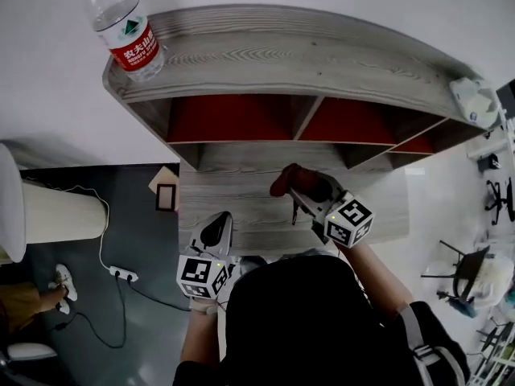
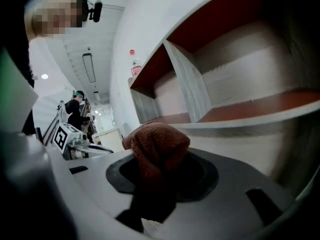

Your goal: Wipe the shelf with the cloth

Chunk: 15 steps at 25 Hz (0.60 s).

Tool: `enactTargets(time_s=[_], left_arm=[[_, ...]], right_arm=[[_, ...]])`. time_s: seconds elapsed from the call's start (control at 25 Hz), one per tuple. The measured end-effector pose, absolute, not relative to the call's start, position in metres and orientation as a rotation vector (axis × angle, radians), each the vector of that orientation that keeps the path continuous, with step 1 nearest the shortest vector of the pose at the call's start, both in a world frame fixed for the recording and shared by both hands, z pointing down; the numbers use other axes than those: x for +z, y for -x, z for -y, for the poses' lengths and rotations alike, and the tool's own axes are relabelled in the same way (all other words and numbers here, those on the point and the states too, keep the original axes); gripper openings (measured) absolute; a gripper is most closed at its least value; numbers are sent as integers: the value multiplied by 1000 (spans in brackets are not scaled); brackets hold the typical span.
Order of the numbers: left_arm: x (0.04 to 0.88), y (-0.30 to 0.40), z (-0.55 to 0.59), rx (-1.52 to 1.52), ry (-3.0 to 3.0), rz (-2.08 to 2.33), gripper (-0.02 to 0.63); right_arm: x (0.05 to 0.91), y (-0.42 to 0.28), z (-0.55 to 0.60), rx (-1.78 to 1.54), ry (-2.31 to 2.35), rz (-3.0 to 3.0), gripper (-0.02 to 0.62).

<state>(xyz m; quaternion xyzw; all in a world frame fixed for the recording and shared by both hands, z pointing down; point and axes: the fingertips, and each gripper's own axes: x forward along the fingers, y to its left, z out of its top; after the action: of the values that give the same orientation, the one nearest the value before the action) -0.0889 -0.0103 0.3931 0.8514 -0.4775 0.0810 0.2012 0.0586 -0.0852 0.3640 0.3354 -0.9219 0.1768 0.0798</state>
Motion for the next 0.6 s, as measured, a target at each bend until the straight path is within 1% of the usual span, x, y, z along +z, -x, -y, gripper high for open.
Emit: enactTargets(time_s=[0.12, 0.28, 0.6], left_arm=[[382, 76, 13, 223, -2419, 1310, 8], [372, 67, 16, 218, -2453, 1309, 8], [354, 61, 12, 202, -2484, 1321, 8]], right_arm=[[352, -72, 75, 367, -1013, 2733, 137], [342, -80, 59, 232, -975, 2709, 140], [332, -89, 40, 211, -959, 2706, 140]])
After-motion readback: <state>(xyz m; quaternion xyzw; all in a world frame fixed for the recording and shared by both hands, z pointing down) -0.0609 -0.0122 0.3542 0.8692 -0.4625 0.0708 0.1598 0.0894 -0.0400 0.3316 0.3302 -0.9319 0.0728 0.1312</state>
